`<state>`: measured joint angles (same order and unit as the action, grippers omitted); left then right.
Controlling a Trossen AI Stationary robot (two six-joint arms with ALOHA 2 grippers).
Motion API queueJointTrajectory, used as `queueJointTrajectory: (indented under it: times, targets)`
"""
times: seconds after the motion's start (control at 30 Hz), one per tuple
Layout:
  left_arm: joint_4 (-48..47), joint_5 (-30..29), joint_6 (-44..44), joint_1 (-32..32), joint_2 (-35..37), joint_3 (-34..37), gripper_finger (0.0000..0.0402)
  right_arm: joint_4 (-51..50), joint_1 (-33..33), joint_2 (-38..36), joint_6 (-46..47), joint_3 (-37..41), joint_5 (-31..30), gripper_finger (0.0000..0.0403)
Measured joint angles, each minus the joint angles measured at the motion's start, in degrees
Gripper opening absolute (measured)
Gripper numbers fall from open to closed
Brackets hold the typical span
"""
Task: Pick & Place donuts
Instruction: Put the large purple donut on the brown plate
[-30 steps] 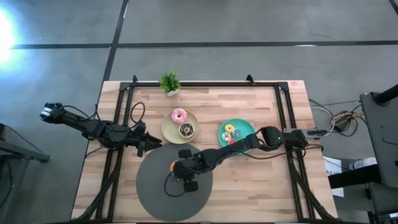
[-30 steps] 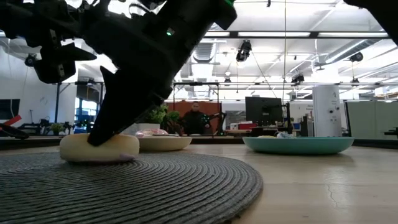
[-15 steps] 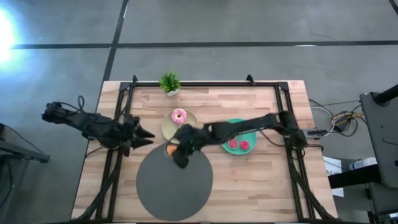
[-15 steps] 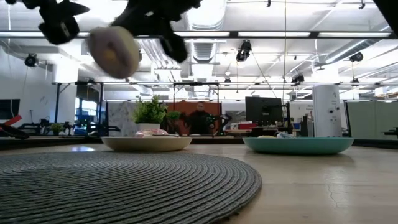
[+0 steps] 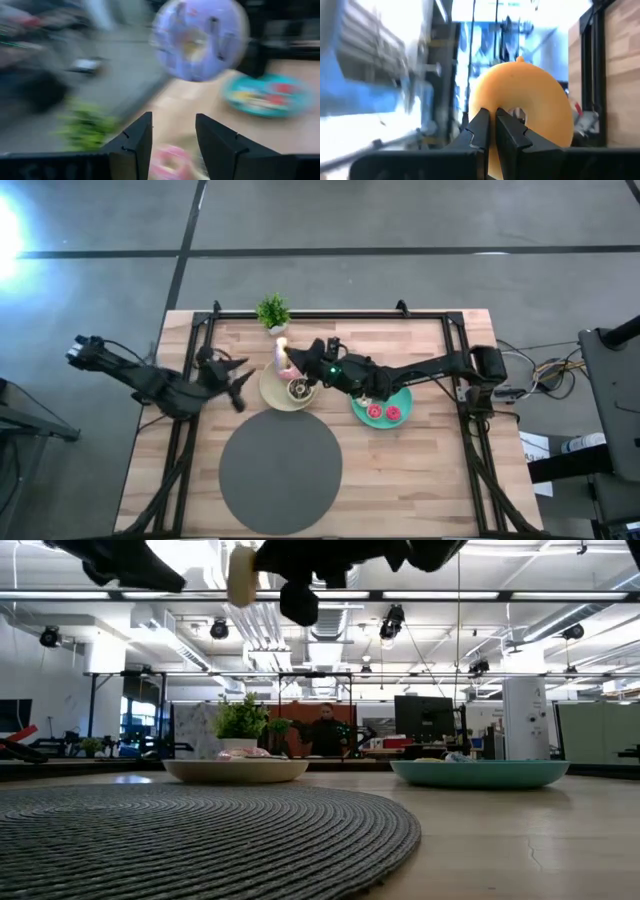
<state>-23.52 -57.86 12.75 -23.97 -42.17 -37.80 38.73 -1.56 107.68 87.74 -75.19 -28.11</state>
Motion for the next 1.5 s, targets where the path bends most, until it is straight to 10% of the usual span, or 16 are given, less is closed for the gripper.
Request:
queueJointTrajectory:
  times: [0.2, 1.5]
  targets:
    - [12.1, -19.8, -3.6, 0.0, -7.6, 1.5, 0.0125, 0.7, 0.0, 1.3, 3.3, 0.2, -5.3, 0.0013]
    - [32.6, -16.9, -22.1, 3.3, -18.7, -1.3, 0.0175, 0.6, 1.2, 4.1, 3.4, -8.9, -6.6, 0.0013]
